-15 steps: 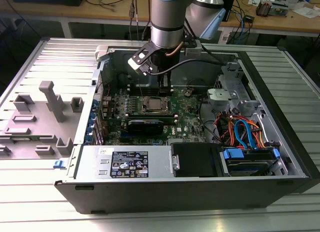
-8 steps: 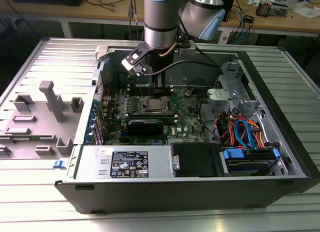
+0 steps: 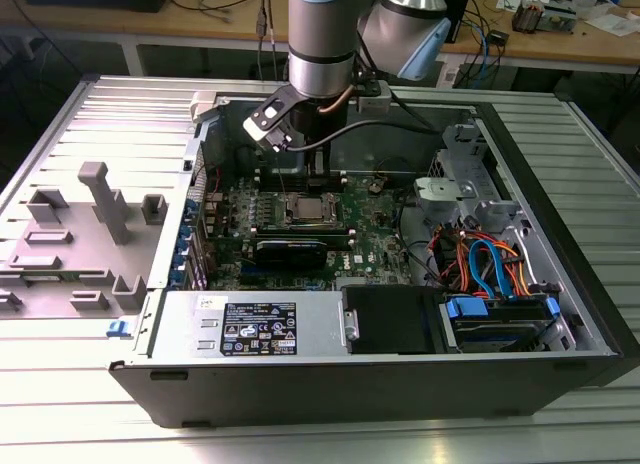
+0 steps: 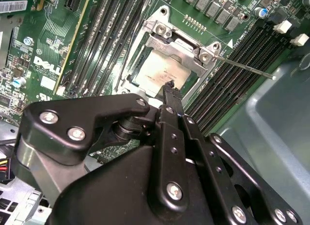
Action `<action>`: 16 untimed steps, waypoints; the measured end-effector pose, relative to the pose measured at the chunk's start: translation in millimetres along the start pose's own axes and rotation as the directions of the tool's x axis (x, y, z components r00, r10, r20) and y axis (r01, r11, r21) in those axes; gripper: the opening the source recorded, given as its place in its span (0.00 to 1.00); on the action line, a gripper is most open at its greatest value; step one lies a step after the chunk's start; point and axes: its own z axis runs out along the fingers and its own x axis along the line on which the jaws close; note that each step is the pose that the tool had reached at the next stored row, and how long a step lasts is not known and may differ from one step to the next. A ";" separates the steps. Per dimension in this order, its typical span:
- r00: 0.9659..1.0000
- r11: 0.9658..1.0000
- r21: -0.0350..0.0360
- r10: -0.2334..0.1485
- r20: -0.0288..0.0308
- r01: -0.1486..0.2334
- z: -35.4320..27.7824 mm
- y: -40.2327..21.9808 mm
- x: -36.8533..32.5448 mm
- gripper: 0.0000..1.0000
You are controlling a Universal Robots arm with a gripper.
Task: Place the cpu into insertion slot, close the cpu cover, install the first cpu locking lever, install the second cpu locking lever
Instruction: 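Close the cpu cover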
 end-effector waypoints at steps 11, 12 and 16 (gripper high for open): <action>1.000 1.000 0.000 -0.001 0.000 0.001 5.4 -12.9 0.4 0.11; 1.000 1.000 0.000 -0.001 0.000 0.001 6.1 -14.6 0.4 0.11; 1.000 1.000 0.000 -0.001 0.000 0.001 14.9 -19.7 0.6 0.11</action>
